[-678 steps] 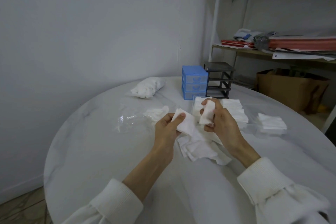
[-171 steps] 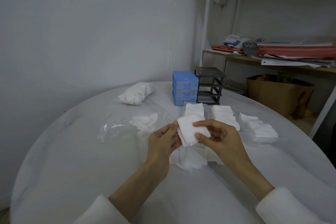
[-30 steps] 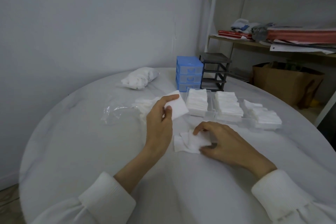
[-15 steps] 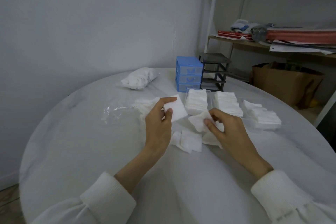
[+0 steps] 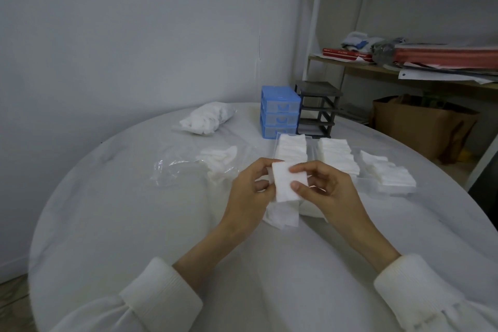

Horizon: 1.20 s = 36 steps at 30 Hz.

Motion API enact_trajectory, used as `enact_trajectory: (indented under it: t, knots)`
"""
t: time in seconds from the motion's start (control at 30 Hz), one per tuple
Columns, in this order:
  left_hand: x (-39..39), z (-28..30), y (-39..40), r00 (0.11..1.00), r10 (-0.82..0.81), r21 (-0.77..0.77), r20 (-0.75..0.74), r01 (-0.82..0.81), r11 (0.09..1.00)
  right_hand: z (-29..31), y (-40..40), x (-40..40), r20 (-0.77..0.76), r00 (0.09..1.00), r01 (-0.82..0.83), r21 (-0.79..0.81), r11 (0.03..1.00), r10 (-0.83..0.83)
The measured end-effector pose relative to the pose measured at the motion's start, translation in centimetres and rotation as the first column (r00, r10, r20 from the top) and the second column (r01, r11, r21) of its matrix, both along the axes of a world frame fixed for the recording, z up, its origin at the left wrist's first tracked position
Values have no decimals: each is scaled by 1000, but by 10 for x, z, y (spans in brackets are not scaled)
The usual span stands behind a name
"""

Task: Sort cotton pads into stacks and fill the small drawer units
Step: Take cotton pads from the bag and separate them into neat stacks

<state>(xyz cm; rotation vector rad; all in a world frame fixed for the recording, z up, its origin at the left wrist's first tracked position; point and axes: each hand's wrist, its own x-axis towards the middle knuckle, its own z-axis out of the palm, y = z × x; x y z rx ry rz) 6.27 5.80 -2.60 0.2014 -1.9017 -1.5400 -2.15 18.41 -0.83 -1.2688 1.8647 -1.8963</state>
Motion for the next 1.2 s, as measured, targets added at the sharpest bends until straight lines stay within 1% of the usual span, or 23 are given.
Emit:
enact_trajectory:
  t: [0.17,0.37,0.53,0.7,0.83,1.0,1.13,1.2]
  knots:
    - [-3,-2,1,999,-45,34,10,45,998,-6,-1,-6,-38,997,73,59,996,-71]
    - [-2,-1,3,998,-62,61,12,62,996,-8,-1,-8,-37,996,78,64,995,-76]
    - [0,3,3,997,-72,64,20,71,995,-10,-2,-9,-66,994,87,72,994,-82]
    - [4,7,3,993,-112,94,25,109,990,-11,-2,-10,-147,985,106,80,991,-93]
    - [7,10,2,992,-125,102,26,122,987,-10,-1,-9,-178,978,122,73,990,-108]
    - [10,16,6,987,-160,176,10,156,972,-9,-1,-9,-224,964,168,83,982,-146]
    - [8,16,7,991,-136,177,9,132,975,-11,-3,-9,-215,967,157,87,984,-135]
    - [7,15,7,991,-136,185,3,133,974,-11,-2,-8,-143,987,90,71,993,-79]
